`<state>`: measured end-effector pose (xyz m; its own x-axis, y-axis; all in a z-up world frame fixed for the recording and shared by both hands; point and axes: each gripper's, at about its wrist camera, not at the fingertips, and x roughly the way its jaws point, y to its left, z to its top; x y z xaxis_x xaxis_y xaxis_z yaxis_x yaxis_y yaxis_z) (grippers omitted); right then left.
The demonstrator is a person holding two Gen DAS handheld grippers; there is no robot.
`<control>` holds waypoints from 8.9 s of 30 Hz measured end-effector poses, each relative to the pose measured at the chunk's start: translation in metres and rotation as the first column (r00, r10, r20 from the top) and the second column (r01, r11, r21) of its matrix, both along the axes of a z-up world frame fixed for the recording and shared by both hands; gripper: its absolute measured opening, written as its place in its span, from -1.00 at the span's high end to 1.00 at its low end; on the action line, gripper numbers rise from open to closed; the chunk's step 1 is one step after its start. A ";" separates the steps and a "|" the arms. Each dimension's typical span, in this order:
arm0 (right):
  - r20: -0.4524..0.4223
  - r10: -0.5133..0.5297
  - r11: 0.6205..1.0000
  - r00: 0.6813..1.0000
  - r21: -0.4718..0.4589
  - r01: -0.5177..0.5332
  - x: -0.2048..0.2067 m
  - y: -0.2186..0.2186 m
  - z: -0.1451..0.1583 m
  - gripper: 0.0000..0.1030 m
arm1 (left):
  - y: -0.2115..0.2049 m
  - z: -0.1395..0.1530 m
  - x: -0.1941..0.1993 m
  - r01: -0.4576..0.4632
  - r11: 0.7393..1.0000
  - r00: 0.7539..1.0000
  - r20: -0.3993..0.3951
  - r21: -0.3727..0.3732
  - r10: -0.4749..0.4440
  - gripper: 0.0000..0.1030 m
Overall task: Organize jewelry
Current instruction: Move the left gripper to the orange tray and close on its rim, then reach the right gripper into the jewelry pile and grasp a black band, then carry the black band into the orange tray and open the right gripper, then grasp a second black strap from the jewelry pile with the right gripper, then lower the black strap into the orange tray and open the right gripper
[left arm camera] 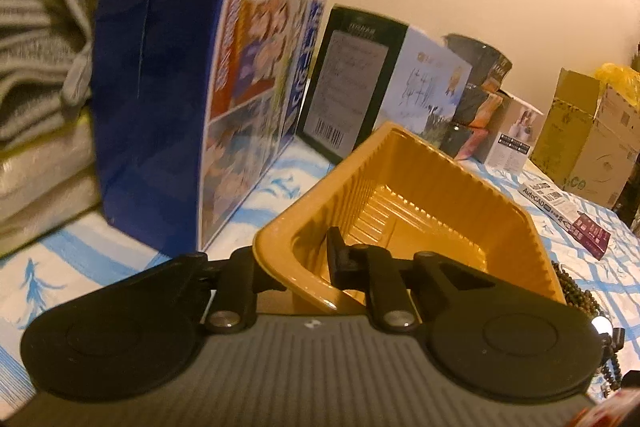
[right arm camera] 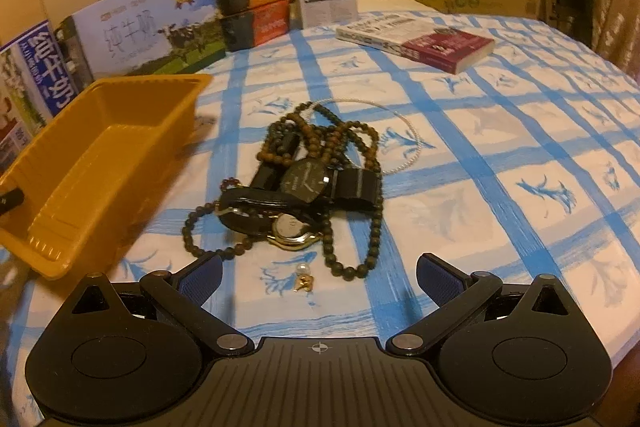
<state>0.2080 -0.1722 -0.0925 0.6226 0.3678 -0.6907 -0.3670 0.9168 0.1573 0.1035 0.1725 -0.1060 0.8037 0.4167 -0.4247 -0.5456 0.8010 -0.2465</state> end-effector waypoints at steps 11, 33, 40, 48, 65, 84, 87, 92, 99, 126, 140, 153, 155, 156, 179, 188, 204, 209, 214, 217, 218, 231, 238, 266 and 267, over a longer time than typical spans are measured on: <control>-0.026 0.094 0.995 0.995 -0.041 -0.095 0.002 0.016 -0.013 0.21 | -0.032 0.014 0.014 0.049 0.991 0.999 0.000 0.124 -0.050 0.71; -0.005 0.128 0.985 0.992 -0.113 -0.128 0.011 0.029 -0.020 0.78 | -0.032 0.016 0.009 0.036 0.985 0.999 -0.013 0.169 -0.034 0.71; 0.062 0.171 0.985 0.983 -0.015 -0.171 0.008 0.038 0.016 0.78 | -0.032 0.017 0.010 0.040 0.984 0.999 -0.014 0.172 -0.038 0.71; 0.072 0.352 0.924 0.933 0.134 -0.359 0.002 0.089 0.039 0.78 | -0.031 0.017 0.010 0.040 0.984 0.999 -0.018 0.172 -0.037 0.71; 0.075 0.433 0.871 0.898 0.221 -0.438 -0.011 0.108 0.033 -0.12 | -0.030 0.016 0.010 0.037 0.986 0.999 -0.023 0.163 -0.033 0.71; 0.085 0.305 0.952 0.949 -0.055 -0.301 0.022 0.010 0.007 -0.13 | -0.031 0.015 0.009 0.038 0.986 0.999 -0.029 0.164 -0.034 0.71; 0.110 0.372 0.923 0.922 -0.150 -0.355 0.028 0.017 0.000 -0.13 | -0.031 0.015 0.009 0.038 0.986 0.999 -0.030 0.163 -0.034 0.71; 0.136 0.477 0.860 0.868 -0.277 -0.429 0.029 0.035 -0.015 -0.13 | -0.032 0.016 0.009 0.040 0.985 0.999 -0.031 0.166 -0.035 0.71; 0.158 0.512 0.833 0.845 -0.334 -0.442 0.033 0.045 -0.024 0.14 | -0.032 0.017 0.009 0.040 0.985 0.999 -0.031 0.166 -0.035 0.71; -0.052 0.297 0.927 0.953 0.255 -0.275 0.047 0.038 0.055 0.84 | -0.033 0.019 0.010 0.051 0.984 0.998 -0.034 0.173 -0.046 0.71; -0.241 0.302 0.944 0.923 0.212 -0.253 0.051 0.120 0.012 0.82 | -0.032 0.021 0.011 0.061 0.982 0.998 -0.042 0.177 -0.054 0.71; -0.110 0.316 0.907 0.942 0.327 -0.266 0.042 0.091 0.029 0.06 | -0.030 0.020 0.013 0.066 0.982 0.996 -0.066 0.176 -0.055 0.71; -0.105 0.304 0.903 0.947 0.347 -0.251 0.039 0.076 0.032 0.05 | -0.029 0.021 0.013 0.074 0.982 0.995 -0.074 0.174 -0.062 0.72; -0.103 0.294 0.905 0.950 0.351 -0.242 0.037 0.069 0.033 0.05 | -0.029 0.022 0.013 0.076 0.982 0.995 -0.076 0.170 -0.064 0.72; 0.095 0.286 0.955 0.954 -0.111 -0.275 0.054 -0.007 -0.006 0.05 | -0.030 0.025 0.013 0.074 0.982 0.995 -0.082 0.173 -0.060 0.74; 0.134 0.485 0.842 0.864 -0.340 -0.419 0.065 0.018 -0.026 -0.20 | -0.030 0.025 0.014 0.074 0.982 0.994 -0.092 0.173 -0.059 0.73; 0.036 0.570 0.786 0.821 -0.317 -0.531 0.052 0.031 -0.026 0.02 | -0.029 0.025 0.014 0.073 0.984 0.994 -0.094 0.164 -0.058 0.73; 0.015 0.556 0.809 0.831 -0.238 -0.537 0.042 0.029 -0.018 0.11 | -0.028 0.024 0.014 0.072 0.984 0.994 -0.095 0.165 -0.057 0.73; 0.000 0.476 0.863 0.880 -0.195 -0.467 0.057 0.025 -0.014 0.29 | -0.028 0.024 0.014 0.072 0.984 0.994 -0.095 0.165 -0.057 0.73; -0.019 0.408 0.906 0.913 -0.111 -0.408 0.071 0.017 -0.011 0.41 | -0.028 0.024 0.014 0.071 0.984 0.994 -0.095 0.164 -0.056 0.73; -0.021 0.397 0.913 0.918 -0.093 -0.397 0.073 0.016 -0.010 0.44 | -0.028 0.024 0.014 0.071 0.984 0.994 -0.095 0.164 -0.056 0.73; -0.016 0.344 0.938 0.939 -0.034 -0.344 0.070 0.021 -0.006 0.82 | -0.029 0.025 0.014 0.073 0.983 0.994 -0.097 0.166 -0.058 0.73; 0.078 0.342 0.933 0.936 0.087 -0.349 0.060 0.023 0.039 0.82 | -0.030 0.026 0.014 0.071 0.984 0.994 -0.097 0.165 -0.056 0.74; -0.003 0.583 0.765 0.812 0.340 -0.548 -0.004 0.163 0.024 0.44 | -0.022 0.024 -0.028 0.037 0.996 0.992 -0.120 0.081 -0.027 0.81; 0.010 0.576 0.767 0.817 0.339 -0.545 -0.005 0.158 0.028 0.43 | -0.021 0.024 -0.028 0.038 0.996 0.992 -0.119 0.082 -0.028 0.82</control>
